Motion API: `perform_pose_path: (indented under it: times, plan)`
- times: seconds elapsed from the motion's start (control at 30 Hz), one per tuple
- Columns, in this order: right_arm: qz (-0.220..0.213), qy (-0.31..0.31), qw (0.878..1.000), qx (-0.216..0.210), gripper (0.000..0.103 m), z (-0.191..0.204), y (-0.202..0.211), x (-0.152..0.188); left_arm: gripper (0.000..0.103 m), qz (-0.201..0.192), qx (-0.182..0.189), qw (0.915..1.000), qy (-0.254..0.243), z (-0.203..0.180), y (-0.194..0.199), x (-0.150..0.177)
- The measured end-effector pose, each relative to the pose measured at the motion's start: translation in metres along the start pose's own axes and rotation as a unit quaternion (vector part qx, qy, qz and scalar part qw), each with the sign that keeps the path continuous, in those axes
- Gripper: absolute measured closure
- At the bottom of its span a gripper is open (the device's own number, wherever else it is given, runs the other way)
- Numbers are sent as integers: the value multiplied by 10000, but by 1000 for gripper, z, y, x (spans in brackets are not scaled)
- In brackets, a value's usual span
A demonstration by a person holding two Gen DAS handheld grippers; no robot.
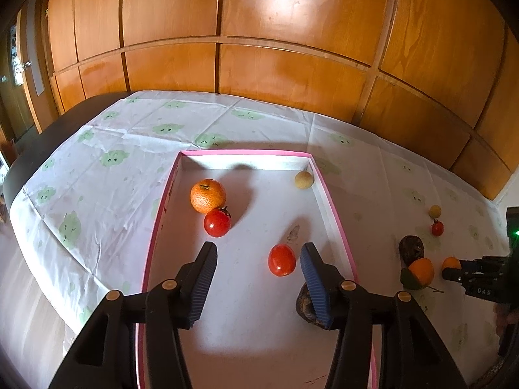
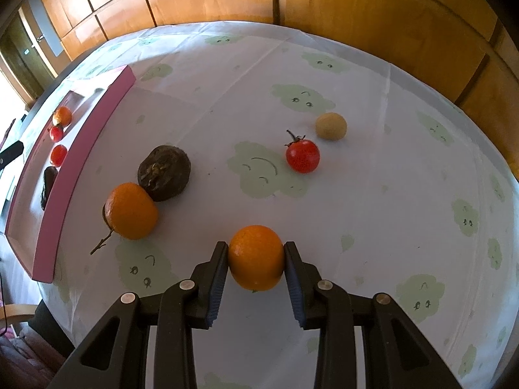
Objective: Organize fruits
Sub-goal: 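Carry the orange into the tray and open the right tool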
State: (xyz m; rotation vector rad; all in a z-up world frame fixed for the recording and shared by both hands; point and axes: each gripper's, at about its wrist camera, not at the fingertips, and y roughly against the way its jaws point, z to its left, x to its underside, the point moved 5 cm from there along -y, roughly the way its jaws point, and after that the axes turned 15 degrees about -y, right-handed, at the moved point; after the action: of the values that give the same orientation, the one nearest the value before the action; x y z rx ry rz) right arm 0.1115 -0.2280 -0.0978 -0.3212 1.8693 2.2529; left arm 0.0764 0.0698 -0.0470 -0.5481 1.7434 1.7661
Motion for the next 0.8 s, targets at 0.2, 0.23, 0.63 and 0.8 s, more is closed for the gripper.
perform_pose_path:
  times: [0.2,0.23,0.63,0.8]
  plan:
    - [24,106,9999,-102,69,6,0,1,44,-68,-113,9997,224,21,4,1]
    - [24,88,9998,-148,69,7,2,1,44,-76,-137,9996,253,25,5,1]
    - [-189,626,9896,-1281,69,107,40,7,44,-52,-275,9981,544,52,6,14]
    - [-43,975,9814,-1651,69,164,39,18,44,-87,-329,9975,623,60,8,15]
